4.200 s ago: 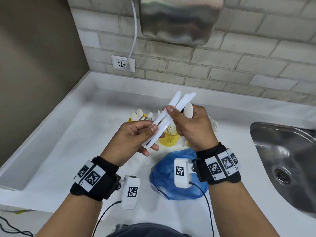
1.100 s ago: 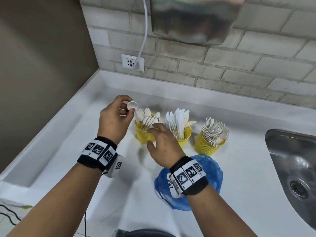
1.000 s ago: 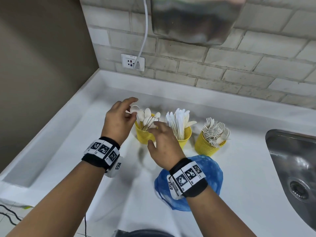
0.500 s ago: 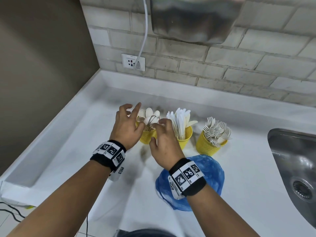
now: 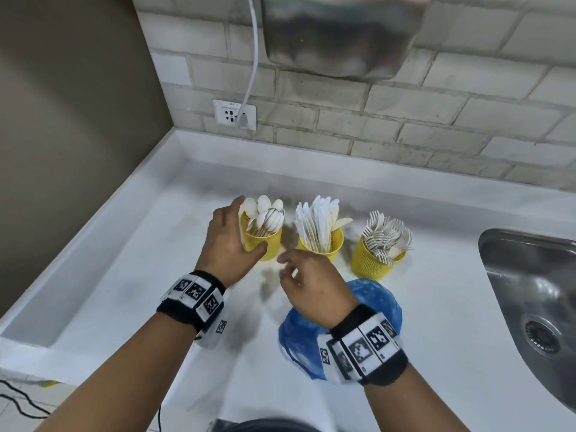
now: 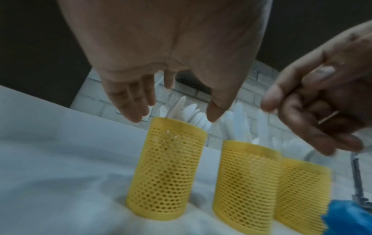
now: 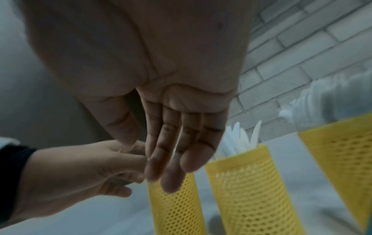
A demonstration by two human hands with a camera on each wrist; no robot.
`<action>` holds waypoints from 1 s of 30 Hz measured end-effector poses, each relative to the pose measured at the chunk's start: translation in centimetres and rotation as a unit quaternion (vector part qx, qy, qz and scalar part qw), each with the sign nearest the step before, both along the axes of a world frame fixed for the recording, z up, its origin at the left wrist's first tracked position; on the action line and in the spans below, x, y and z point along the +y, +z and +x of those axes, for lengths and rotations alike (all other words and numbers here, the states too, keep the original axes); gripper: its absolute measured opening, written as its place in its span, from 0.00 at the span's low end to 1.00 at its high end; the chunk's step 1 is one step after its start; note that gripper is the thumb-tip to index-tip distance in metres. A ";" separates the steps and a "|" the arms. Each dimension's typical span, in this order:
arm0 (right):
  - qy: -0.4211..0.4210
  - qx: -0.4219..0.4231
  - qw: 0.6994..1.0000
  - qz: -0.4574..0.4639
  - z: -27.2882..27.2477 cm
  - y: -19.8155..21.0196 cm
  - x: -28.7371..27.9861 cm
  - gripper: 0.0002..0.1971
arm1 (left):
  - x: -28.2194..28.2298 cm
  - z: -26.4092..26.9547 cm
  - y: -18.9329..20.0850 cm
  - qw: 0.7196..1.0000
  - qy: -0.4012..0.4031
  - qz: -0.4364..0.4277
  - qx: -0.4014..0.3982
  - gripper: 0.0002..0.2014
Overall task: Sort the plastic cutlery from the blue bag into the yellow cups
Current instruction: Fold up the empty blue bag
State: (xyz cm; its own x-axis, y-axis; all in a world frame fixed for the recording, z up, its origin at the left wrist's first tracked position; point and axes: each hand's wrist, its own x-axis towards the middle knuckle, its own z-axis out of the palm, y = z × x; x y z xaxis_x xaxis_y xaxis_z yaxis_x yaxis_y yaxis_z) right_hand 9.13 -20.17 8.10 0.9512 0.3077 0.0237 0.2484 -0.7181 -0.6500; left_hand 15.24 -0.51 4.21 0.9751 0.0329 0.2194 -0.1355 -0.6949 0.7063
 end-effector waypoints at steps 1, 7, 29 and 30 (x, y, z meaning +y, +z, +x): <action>-0.010 0.016 0.999 -0.029 -0.6 0.4 -0.7 0.15 | -0.2 -0.9 0.0 0.999 0.016 -0.013 -0.031 0.41; -0.037 0.158 0.951 -0.263 -4.7 -1.3 -3.8 0.44 | -3.3 -5.9 -2.2 0.978 -0.106 0.052 0.175 0.25; -0.129 0.008 0.980 -0.153 -8.7 -3.3 -7.5 0.39 | -10.5 -11.8 1.8 0.970 -0.215 -0.101 0.044 0.21; -0.148 -0.020 0.977 -0.150 -8.8 -3.0 -8.0 0.29 | -10.4 -11.8 2.2 0.977 -0.194 -0.081 0.017 0.20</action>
State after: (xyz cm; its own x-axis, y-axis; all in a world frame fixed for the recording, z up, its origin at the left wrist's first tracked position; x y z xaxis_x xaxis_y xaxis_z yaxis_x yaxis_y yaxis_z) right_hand 0.36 -28.15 5.06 0.9997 0.0188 0.0139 0.0228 -0.9196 -0.3923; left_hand 3.40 -10.92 6.42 0.9276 -0.3099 0.2087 -0.3411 -0.4745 0.8115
